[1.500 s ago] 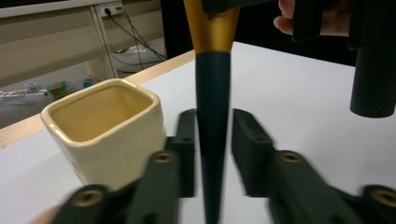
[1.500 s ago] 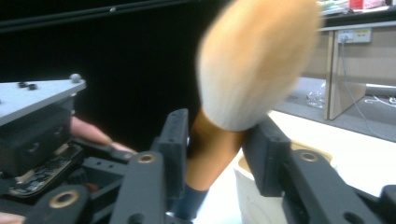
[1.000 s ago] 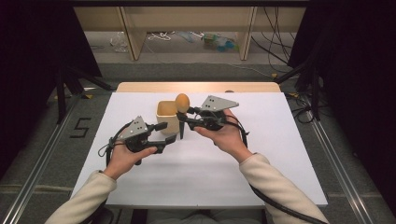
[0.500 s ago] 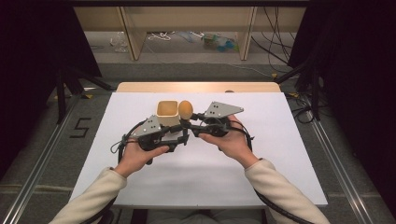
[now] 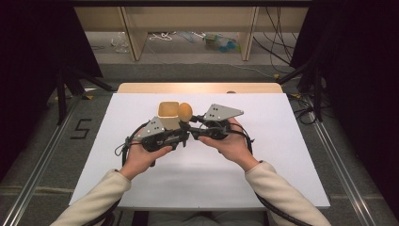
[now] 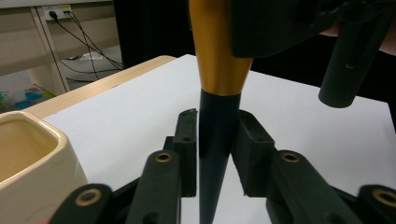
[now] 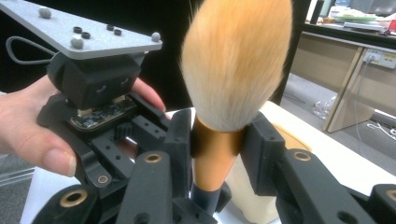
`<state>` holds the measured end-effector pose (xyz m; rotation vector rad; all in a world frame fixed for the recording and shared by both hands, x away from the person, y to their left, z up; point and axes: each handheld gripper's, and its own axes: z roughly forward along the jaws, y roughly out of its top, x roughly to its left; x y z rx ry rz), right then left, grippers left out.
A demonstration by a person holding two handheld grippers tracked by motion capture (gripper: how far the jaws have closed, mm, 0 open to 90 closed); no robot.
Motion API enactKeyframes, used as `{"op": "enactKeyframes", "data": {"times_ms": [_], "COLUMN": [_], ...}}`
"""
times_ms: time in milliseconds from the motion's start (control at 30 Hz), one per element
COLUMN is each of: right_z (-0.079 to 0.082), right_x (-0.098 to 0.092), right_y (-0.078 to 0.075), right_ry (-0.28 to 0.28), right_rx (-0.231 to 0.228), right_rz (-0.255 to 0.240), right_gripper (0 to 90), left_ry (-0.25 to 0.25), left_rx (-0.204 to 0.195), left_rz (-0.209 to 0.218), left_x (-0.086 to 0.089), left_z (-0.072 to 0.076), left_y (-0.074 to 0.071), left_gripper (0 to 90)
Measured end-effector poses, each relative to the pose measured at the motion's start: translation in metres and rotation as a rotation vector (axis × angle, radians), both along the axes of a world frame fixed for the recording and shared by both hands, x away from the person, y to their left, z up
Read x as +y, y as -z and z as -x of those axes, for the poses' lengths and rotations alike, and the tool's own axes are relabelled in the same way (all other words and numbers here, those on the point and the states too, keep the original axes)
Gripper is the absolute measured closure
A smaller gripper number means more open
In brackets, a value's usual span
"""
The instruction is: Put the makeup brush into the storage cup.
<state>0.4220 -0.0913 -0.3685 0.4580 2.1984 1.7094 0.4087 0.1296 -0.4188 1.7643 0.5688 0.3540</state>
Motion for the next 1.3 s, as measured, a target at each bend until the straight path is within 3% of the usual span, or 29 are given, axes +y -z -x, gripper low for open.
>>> {"op": "enactKeyframes", "data": {"times_ms": [167, 433, 533, 567, 667, 833, 967, 1133, 1300], "right_z": [0.001, 0.001, 0.001, 0.003, 0.006, 0.017, 0.026, 0.039, 0.049], "right_x": [0.001, 0.000, 0.001, 0.001, -0.004, -0.024, -0.046, -0.072, -0.095], "right_y": [0.001, -0.001, -0.001, -0.001, -0.001, -0.005, -0.007, -0.008, -0.001], "right_ry": [-0.004, 0.003, 0.011, 0.012, 0.028, 0.035, 0.091, 0.138, 0.147], "right_rx": [0.013, 0.000, 0.006, 0.035, 0.032, 0.036, 0.017, 0.010, 0.022], "right_rz": [0.000, -0.016, -0.027, -0.027, -0.022, -0.066, -0.091, -0.091, -0.084], "right_gripper": [66.5, 65.1, 46.5, 33.8, 22.7, 15.8, 15.5, 13.6, 13.6], "left_ry": [0.002, -0.014, -0.016, -0.020, -0.036, -0.062, -0.080, -0.100, -0.113], "left_rx": [0.011, -0.010, -0.015, -0.010, -0.005, -0.012, -0.021, -0.027, -0.035], "left_rz": [0.007, -0.007, -0.010, -0.007, -0.005, -0.004, 0.000, 0.001, 0.007], "left_x": [-0.001, 0.001, 0.003, 0.004, 0.008, 0.014, 0.018, 0.022, 0.027], "left_z": [0.001, 0.004, 0.002, 0.002, 0.001, -0.001, -0.003, -0.004, -0.007], "left_y": [0.000, -0.004, -0.006, -0.006, -0.007, -0.010, -0.012, -0.014, -0.016], "left_gripper": [73.9, 74.3, 74.3, 74.3, 74.3, 74.3, 74.4, 74.3, 74.4]}}
